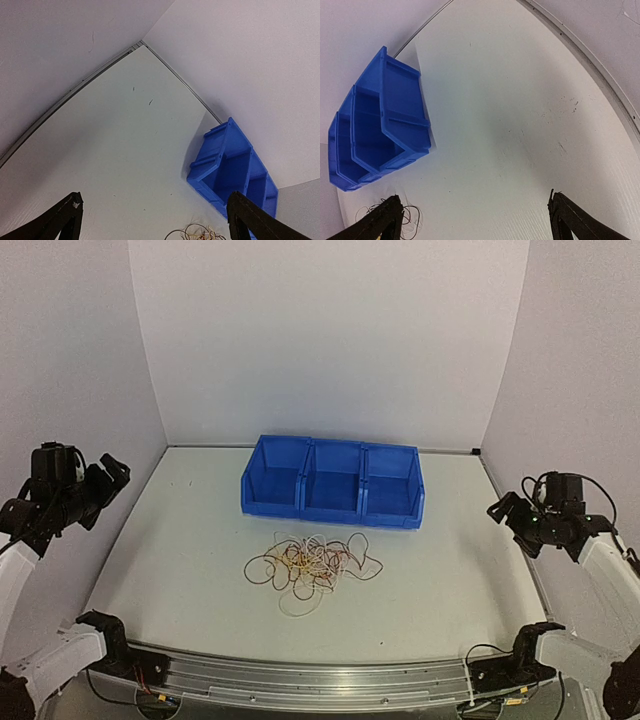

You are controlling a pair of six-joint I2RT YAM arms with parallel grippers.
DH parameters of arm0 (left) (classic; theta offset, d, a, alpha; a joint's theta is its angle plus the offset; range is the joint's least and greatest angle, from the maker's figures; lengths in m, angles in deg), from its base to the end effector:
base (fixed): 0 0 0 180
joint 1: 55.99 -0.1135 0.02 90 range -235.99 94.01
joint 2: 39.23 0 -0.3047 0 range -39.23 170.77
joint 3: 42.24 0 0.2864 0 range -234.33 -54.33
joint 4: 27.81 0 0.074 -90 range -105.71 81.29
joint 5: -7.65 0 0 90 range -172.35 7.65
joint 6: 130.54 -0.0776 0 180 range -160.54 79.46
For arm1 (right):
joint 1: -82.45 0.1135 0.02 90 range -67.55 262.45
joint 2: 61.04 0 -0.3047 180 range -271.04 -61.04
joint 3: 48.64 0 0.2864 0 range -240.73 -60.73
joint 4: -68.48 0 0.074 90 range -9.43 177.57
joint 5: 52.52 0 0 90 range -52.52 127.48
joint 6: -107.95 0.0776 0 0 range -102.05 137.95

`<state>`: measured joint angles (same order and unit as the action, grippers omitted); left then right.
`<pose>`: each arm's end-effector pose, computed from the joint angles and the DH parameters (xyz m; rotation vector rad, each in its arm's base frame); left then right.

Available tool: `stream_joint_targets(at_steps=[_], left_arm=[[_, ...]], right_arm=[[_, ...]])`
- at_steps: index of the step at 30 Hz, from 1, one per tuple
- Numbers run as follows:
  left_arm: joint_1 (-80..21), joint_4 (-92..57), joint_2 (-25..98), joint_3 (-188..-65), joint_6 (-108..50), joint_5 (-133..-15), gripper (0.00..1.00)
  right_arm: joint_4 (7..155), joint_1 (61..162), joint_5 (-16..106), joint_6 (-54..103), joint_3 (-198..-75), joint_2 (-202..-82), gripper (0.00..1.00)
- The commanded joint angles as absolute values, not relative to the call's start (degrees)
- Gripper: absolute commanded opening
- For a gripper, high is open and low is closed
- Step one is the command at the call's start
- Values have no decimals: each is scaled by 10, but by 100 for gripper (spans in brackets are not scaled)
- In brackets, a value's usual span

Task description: Untangle the cables

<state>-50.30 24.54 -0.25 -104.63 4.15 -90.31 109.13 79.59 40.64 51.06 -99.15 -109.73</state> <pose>0.1782 -0.0070 0.3460 -0.7795 1.9440 -0.3935 0.2231 -0.0069 0.2565 0.6724 2.1684 0.3440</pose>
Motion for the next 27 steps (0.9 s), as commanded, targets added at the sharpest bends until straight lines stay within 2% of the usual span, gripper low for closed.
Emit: stream_joint_targets(at_steps=[1, 10, 15, 16, 19, 27], left_arm=[[-502, 260, -15, -1053, 56, -892, 100], [-502, 259, 66, -1058, 26, -829, 100], [-482, 185, 148, -1043, 14, -733, 100], [-458, 156, 162, -1038, 16, -728, 100], [-342, 112, 228, -1051, 20, -769, 100], [-96, 75, 468, -1173, -24, -836, 100]], right_arm=[[1090, 797, 433, 510, -992, -1096, 98], [1096, 797, 498, 526, -1005, -1146, 98], [1099, 803, 600, 531, -1041, -1210, 98], [1104, 813, 609, 523, -1051, -1221, 98], [1120, 931, 510, 483, -1077, -1251, 98], [1119, 1164, 330, 377, -1151, -1369, 98]])
